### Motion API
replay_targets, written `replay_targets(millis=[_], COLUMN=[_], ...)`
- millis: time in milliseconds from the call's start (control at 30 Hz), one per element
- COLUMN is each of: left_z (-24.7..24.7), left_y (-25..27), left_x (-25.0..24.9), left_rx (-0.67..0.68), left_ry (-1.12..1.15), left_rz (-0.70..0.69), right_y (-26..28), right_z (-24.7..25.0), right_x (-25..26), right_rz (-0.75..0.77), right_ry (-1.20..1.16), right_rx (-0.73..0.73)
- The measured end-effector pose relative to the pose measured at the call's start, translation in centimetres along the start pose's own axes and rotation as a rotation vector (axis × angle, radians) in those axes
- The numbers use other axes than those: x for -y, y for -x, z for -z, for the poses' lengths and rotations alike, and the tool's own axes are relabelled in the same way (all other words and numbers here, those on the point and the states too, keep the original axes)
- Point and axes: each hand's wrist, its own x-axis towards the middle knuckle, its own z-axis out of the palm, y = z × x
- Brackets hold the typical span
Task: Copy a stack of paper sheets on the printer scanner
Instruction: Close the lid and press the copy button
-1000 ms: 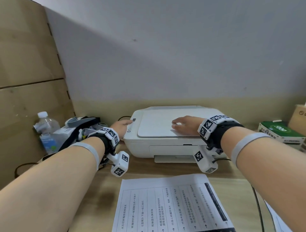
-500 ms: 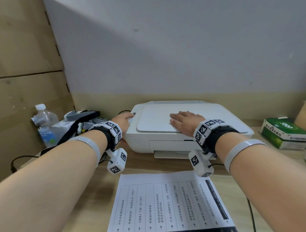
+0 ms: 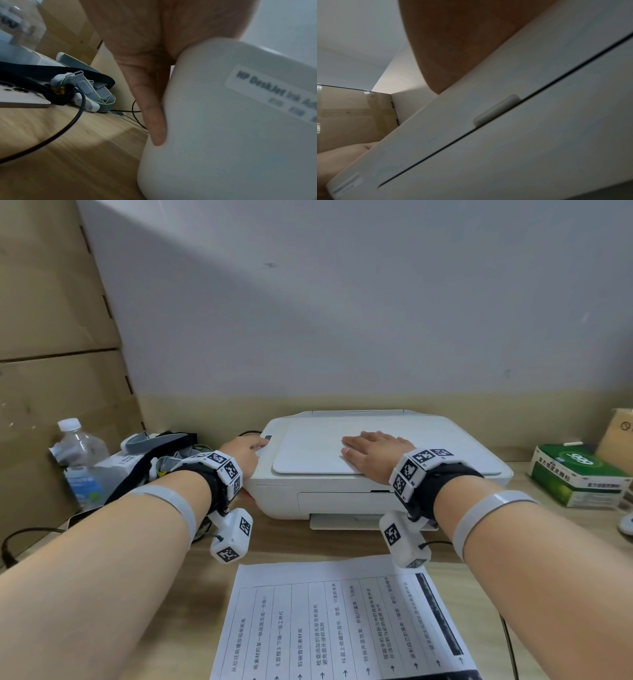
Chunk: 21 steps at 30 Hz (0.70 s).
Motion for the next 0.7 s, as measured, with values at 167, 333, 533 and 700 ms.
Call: replay_targets(millis=[167, 333, 533, 700], left_z=[0.06, -0.16, -0.30, -0.14], left_y=[0.31, 0.73, 0.69, 0.91], left_x=[-0.40, -0.58, -0.47, -0.51], left_rx=[0.006, -0.037, -0.073, -0.071], left_ry=[-0.081, -0.093, -0.071, -0.039], left_rz=[0.035, 0.036, 0.028, 0.041], right_y=[0.24, 0.20, 0.04, -0.43], right_z=[0.16, 0.12, -0.01, -0.30], right_x=[0.12, 0.21, 0.13, -0.15], right_rz=[0.000, -0.004, -0.010, -0.011], right_ry=[0.005, 0.011, 0.014, 0.017], right_rx=[-0.009, -0.016, -0.009, -0.005])
